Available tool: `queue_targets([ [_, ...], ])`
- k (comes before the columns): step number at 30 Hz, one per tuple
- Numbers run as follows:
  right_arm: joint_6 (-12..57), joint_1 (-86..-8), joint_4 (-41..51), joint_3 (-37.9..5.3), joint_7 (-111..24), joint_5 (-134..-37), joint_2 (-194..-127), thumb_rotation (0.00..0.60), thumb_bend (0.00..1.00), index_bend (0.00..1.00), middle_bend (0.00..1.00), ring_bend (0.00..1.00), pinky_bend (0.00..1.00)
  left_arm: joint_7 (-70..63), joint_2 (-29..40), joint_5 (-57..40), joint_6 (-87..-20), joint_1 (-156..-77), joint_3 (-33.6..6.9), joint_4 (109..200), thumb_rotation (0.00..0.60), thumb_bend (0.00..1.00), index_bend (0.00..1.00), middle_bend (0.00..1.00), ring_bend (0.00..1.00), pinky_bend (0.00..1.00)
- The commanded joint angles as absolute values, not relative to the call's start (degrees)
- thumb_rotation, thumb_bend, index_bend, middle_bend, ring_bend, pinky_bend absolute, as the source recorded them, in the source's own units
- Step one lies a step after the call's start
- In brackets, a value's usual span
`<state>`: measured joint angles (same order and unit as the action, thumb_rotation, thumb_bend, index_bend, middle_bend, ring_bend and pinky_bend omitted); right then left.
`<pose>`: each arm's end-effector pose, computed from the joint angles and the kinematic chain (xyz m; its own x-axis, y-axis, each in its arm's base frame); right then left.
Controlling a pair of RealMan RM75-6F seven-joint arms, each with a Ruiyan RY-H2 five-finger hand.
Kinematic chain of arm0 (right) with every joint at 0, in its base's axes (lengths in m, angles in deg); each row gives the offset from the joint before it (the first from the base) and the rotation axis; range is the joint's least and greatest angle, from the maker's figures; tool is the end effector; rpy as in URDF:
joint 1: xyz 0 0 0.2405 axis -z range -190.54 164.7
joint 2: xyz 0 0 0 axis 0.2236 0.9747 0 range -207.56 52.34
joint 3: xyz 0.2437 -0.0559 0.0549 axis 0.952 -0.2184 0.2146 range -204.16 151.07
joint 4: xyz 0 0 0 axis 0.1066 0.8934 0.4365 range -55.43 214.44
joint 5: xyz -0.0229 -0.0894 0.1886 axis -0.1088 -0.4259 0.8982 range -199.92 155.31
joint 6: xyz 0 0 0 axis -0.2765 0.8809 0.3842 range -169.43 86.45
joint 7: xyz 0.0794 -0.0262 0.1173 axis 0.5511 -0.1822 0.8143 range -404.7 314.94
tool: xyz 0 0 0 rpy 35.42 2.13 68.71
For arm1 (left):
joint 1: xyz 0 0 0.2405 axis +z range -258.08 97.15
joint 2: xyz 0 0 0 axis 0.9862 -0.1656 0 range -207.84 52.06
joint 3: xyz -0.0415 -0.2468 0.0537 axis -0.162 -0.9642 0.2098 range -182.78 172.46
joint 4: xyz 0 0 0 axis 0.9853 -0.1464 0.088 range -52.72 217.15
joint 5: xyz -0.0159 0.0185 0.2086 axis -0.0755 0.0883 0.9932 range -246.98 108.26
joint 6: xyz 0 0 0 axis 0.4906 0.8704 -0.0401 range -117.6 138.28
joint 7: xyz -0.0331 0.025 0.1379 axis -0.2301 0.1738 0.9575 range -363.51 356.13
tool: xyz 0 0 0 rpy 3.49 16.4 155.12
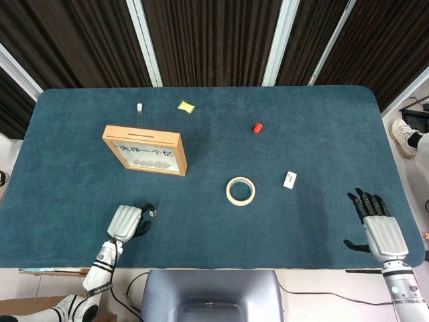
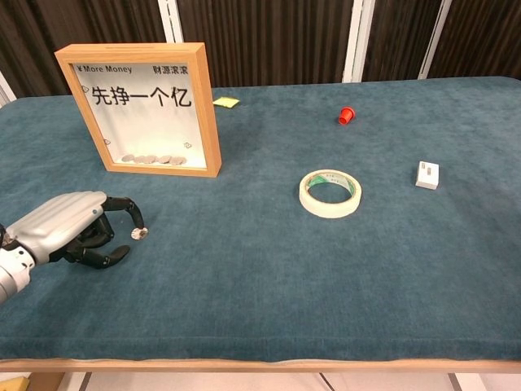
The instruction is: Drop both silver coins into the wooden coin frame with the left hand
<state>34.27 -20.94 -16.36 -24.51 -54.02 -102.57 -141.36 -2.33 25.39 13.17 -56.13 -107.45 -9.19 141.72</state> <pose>-0.3112 -0.1916 0.1365 0.4736 -0.1674 0.8647 -0.8764 0.0081 0.4815 -0.2428 0.2877 -0.0593 0.3672 0.1962 0.9092 0.9083 -0.2864 -0.3050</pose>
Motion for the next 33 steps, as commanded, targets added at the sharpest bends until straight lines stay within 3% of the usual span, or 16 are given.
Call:
queue_targets([
  [1, 34.19, -20.97, -16.33, -24.55, -54.13, -102.57, -141.39, 0.600, 0.18, 0.00, 0.00, 0.00, 0.00, -2.49, 25.52, 13.18, -56.09, -107.55, -9.25, 141.64, 0.600, 0.38, 0.41, 1.00, 1.00, 1.00],
  [33, 34.28, -20.93, -16.28, -24.53, -54.19, -102.51, -141.34, 0.600, 0.18, 0.00, 0.00, 0.00, 0.00, -1.41, 26.98, 12.52, -55.10, -108.45, -9.72, 138.26, 0.600, 0.38, 0.44, 1.00, 1.00, 1.00],
])
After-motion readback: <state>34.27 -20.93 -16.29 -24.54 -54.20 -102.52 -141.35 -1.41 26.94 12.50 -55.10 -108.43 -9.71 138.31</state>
